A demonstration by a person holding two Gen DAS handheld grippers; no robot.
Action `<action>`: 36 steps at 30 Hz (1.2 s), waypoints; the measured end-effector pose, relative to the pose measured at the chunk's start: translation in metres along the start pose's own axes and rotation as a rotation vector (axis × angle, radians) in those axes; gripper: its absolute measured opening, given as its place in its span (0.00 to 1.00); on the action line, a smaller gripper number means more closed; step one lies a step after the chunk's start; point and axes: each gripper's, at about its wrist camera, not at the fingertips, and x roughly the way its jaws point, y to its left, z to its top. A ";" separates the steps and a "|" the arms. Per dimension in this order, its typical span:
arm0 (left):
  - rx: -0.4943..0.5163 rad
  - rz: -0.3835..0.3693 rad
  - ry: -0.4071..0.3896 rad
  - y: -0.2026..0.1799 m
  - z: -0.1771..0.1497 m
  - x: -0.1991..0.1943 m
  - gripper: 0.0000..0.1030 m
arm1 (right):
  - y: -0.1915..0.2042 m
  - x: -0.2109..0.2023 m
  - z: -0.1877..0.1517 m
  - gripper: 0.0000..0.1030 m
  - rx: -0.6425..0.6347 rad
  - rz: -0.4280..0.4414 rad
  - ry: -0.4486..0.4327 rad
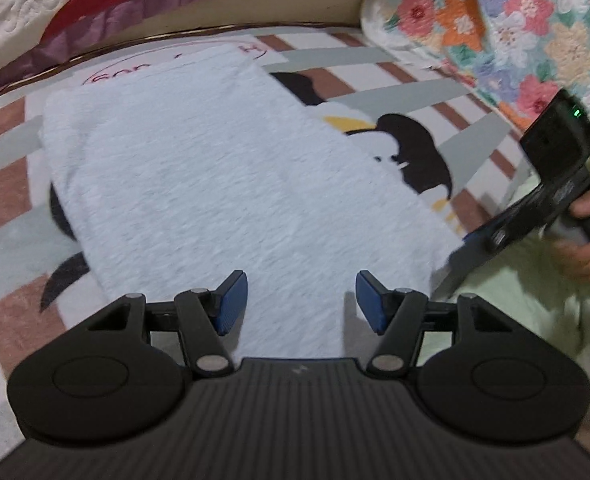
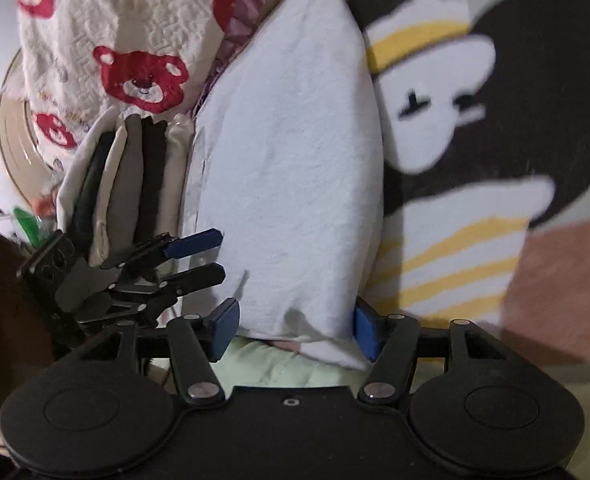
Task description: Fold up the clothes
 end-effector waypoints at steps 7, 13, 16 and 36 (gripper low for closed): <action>0.039 -0.049 -0.037 -0.010 0.002 -0.003 0.58 | 0.012 0.001 -0.003 0.15 -0.016 -0.011 -0.061; 0.091 -0.189 -0.022 -0.024 0.005 -0.001 0.61 | 0.046 -0.003 0.022 0.14 -0.128 0.009 -0.136; 0.139 -0.146 0.015 -0.033 0.001 0.005 0.62 | 0.060 0.011 0.040 0.13 -0.227 -0.033 -0.141; -0.080 0.006 -0.023 0.002 0.008 0.013 0.09 | 0.105 0.003 0.056 0.51 -1.045 -0.295 -0.008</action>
